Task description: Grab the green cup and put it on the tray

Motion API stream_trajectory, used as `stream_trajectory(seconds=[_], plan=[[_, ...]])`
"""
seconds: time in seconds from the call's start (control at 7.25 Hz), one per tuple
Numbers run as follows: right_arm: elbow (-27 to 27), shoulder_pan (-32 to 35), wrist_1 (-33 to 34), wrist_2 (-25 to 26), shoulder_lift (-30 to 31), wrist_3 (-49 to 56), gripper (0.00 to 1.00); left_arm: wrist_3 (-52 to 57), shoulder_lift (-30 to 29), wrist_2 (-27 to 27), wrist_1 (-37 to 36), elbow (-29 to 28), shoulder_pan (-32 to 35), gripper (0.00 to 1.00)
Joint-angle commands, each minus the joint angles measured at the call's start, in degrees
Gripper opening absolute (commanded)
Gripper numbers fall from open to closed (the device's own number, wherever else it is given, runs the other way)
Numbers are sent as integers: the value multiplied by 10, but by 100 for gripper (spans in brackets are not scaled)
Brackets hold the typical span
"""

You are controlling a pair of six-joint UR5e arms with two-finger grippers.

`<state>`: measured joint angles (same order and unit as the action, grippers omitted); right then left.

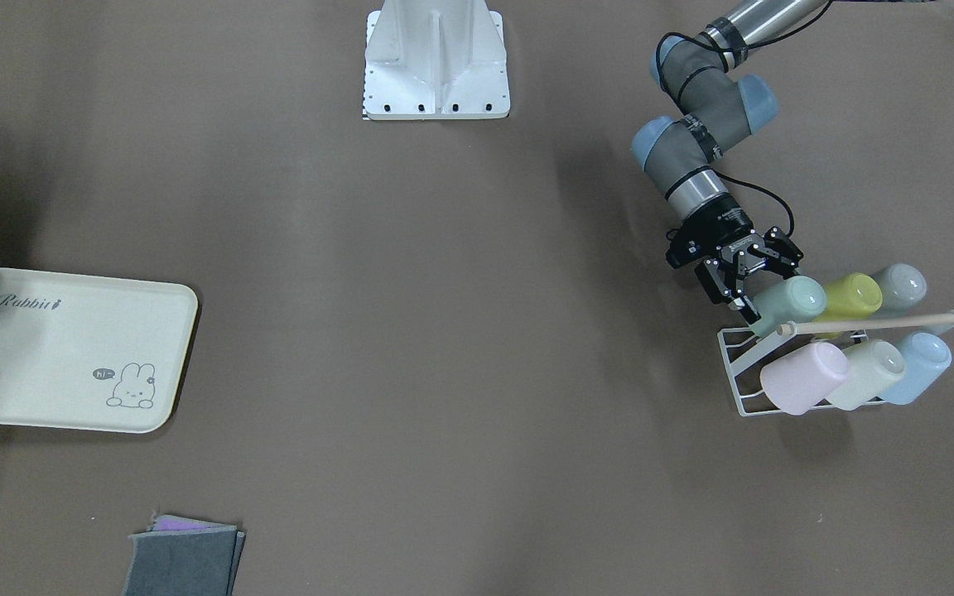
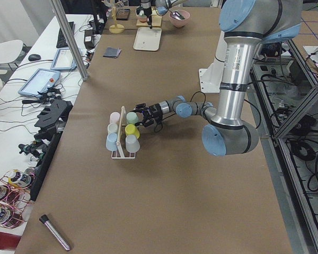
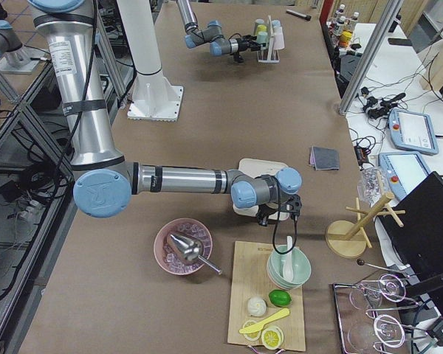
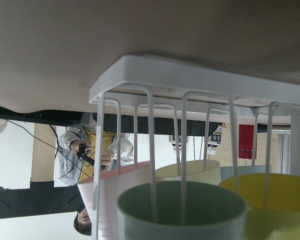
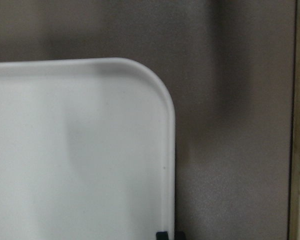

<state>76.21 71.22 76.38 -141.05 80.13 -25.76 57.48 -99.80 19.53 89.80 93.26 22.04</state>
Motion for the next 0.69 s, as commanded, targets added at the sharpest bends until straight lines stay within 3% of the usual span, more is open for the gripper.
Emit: stream_trajectory(seconds=[0.0,0.28,0.55], plan=[[10,15,0,-39,2,1,0,0,1,-1,1,-6,2,98],[23,23,0,-65,4,1,0,0,2,-1,1,-9,4,95],[35,30,0,-103,4,2,0,0,2,-2,1,-16,1,56]])
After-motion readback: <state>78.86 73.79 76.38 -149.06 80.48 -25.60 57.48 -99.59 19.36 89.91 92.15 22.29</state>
